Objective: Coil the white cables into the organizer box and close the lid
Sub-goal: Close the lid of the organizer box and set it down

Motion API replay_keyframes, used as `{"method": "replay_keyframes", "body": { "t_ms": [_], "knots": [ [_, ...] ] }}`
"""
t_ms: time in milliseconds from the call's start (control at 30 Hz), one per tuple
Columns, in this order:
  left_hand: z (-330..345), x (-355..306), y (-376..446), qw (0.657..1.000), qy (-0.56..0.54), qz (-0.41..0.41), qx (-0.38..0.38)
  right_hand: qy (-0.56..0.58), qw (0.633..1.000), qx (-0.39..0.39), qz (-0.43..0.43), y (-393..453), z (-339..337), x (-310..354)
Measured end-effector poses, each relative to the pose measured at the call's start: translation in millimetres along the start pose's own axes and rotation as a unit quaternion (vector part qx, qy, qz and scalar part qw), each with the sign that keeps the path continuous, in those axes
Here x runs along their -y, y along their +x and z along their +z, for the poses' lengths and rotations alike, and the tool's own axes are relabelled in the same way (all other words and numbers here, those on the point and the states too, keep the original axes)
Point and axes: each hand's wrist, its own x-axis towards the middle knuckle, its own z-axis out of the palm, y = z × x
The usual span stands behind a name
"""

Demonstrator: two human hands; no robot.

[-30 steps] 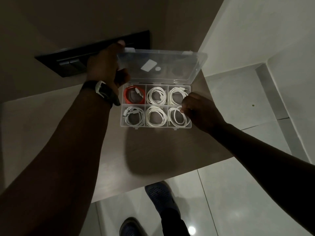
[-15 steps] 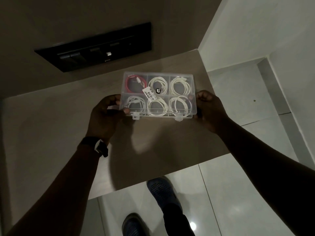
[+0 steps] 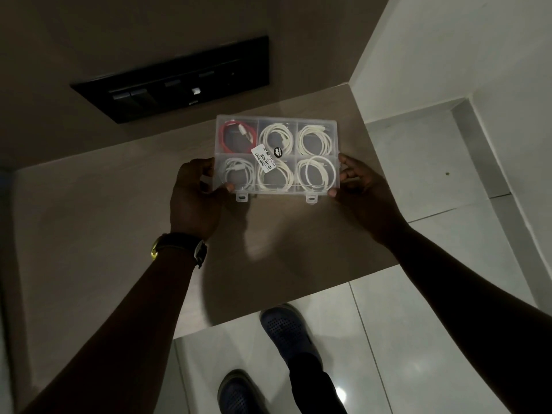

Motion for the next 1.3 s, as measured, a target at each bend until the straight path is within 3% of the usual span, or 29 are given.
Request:
{"method": "replay_keyframes", "body": {
  "t_ms": [100,333,500,1000,1167,1300],
  "knots": [
    [-0.1,7.0,0.2,0.999,0.019,0.030,-0.018,-0.055,0.998,-0.006,-0.024,-0.3,1.4,-0.4],
    [1.7,13.1,-1.1,0.995,0.015,0.060,0.077,-0.228,0.970,-0.014,-0.081,1.1,8.2,-7.0],
    [3.2,10.4,-10.7,0.993,0.008,0.092,0.072,-0.204,0.975,-0.010,-0.090,-4.9,17.6,2.5],
    [8.5,20.2,-8.3,0.963,0.170,0.207,0.010,-0.331,0.940,-0.015,-0.086,-0.5,32.0,-9.6],
    [13.5,5.1,-8.4,0.957,0.223,0.182,0.026,-0.351,0.931,-0.020,-0.100,7.0,34.1,-6.6],
    [4.5,0.1,-3.1,0.963,0.195,0.177,0.053,-0.332,0.937,-0.008,-0.110,8.3,28.6,-9.4]
  ]
}}
